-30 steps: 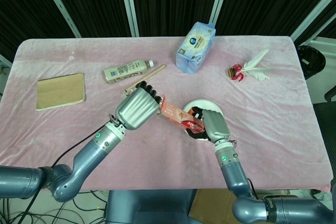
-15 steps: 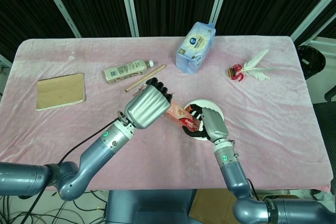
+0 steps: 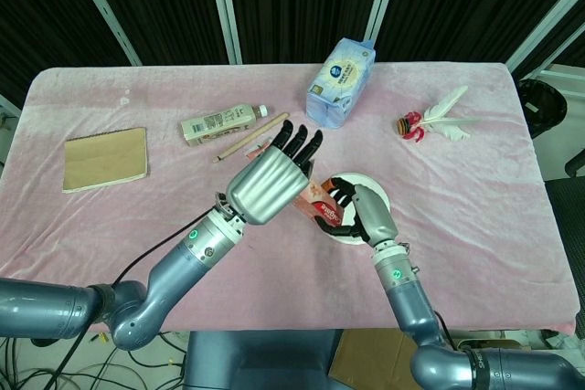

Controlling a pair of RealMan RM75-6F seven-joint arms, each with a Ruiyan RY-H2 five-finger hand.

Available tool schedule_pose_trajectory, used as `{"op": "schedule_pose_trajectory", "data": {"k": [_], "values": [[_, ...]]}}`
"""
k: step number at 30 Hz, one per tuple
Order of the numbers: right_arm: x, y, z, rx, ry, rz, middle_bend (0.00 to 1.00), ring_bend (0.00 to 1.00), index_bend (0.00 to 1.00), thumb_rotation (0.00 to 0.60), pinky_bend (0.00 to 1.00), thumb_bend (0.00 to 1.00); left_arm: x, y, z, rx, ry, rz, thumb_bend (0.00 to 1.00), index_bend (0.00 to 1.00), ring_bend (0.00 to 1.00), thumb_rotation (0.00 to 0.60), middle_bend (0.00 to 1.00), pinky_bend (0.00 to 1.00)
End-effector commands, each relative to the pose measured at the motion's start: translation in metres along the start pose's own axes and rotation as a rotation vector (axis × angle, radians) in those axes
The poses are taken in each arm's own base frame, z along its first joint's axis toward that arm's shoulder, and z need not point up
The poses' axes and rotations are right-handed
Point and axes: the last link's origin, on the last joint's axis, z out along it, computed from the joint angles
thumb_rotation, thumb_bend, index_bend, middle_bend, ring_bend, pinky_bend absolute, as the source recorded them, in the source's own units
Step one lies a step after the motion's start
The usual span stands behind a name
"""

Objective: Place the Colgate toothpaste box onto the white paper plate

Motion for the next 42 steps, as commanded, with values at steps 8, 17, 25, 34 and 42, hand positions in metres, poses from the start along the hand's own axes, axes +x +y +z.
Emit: {"op": "schedule_pose_trajectory", "data": {"k": [8, 17, 25, 34, 42], "values": [[0.01, 0.002, 0.005, -0.014, 0.105, 0.107, 0.45, 0.42, 0.46, 0.6, 0.45, 0.33, 0.016, -0.004, -0.004, -0.015, 0.118, -0.149, 0.0, 0.13, 0.11, 0.6, 0.07, 0.2], [0.016, 0.003, 0.007, -0.007, 0.165, 0.155, 0.45, 0.42, 0.46, 0.6, 0.45, 0.33, 0.023, -0.01, -0.015, -0.018, 0.168, -0.231, 0.0, 0.13, 0.1, 0.6, 0.07, 0.19], [0.023, 0.014, 0.005, -0.027, 0.194, 0.15, 0.45, 0.42, 0.46, 0.6, 0.45, 0.33, 0.001, -0.023, -0.061, 0.032, 0.14, -0.352, 0.0, 0.13, 0.1, 0.6, 0.07, 0.19], [0.03, 0.036, 0.005, -0.066, 0.201, -0.008, 0.45, 0.42, 0.46, 0.6, 0.45, 0.33, -0.036, -0.041, -0.111, 0.107, 0.035, -0.389, 0.0, 0.13, 0.08, 0.6, 0.07, 0.17], [0.037, 0.084, -0.003, -0.165, 0.179, -0.252, 0.45, 0.42, 0.46, 0.6, 0.45, 0.33, -0.085, -0.056, -0.183, 0.264, -0.154, -0.461, 0.0, 0.1, 0.0, 0.6, 0.02, 0.1]]}}
